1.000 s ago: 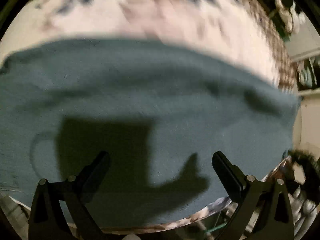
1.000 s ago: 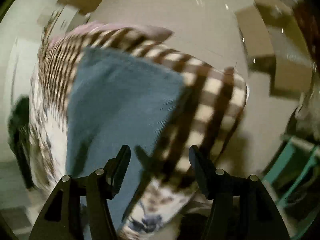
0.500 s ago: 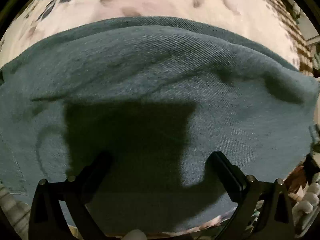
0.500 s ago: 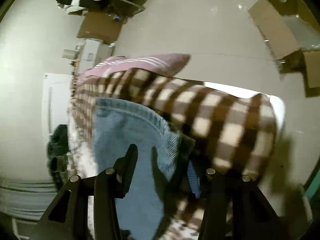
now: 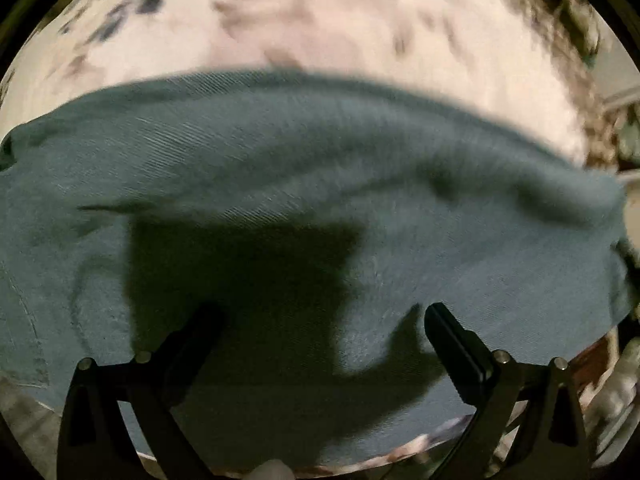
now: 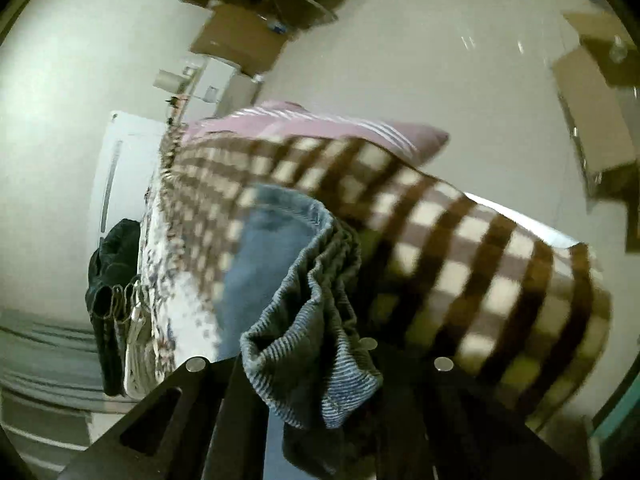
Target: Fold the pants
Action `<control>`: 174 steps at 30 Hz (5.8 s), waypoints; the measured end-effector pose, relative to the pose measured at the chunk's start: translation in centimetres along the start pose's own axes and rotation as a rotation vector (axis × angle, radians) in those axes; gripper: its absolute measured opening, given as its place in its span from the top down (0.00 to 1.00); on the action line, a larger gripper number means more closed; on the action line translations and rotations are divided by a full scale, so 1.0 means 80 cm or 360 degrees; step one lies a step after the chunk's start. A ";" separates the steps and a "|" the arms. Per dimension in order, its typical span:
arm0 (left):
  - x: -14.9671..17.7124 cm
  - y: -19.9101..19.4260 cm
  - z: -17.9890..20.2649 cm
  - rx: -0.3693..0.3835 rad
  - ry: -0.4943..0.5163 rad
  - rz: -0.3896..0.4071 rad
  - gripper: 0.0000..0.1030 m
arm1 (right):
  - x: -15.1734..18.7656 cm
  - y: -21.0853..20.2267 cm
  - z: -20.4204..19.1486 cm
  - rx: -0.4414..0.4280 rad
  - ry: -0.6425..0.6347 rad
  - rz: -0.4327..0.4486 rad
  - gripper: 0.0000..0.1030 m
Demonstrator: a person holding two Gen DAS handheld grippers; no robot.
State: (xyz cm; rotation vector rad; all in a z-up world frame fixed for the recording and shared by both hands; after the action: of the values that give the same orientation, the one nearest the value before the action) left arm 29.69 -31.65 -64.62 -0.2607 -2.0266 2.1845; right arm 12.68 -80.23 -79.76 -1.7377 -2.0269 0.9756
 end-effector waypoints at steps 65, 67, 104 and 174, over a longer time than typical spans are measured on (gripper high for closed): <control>0.072 -0.084 -0.355 0.0366 -0.0276 0.0470 0.64 | 0.391 0.174 -0.240 0.0824 -0.1140 -0.0741 0.13; 0.082 -0.096 -0.359 0.0344 -0.0320 0.0469 0.37 | 0.399 0.176 -0.246 0.0809 -0.1188 -0.0760 0.13; 0.286 -0.059 -0.635 0.0538 -0.1762 0.0849 0.65 | 0.566 0.146 -0.313 0.0837 -0.1530 -0.0990 0.00; 0.155 -0.151 -0.362 0.0008 -0.0645 0.0573 0.08 | 0.393 0.133 -0.292 0.0027 -0.1153 -0.0956 0.85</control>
State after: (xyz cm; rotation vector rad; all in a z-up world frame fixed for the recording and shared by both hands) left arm 24.12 0.20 -55.00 -0.2081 -2.3324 2.6388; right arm 28.14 -42.88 -76.13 -0.6806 -2.6959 1.5055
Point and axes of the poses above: each gripper's, at about its wrist camera, not at the fingertips, and y roughly the way its jaws point, z to its right, x to its underside, the point moved 4 cm from there along y, roughly the way its jaws point, and after that the axes turned 4 degrees about -x, right-handed, at the moved point
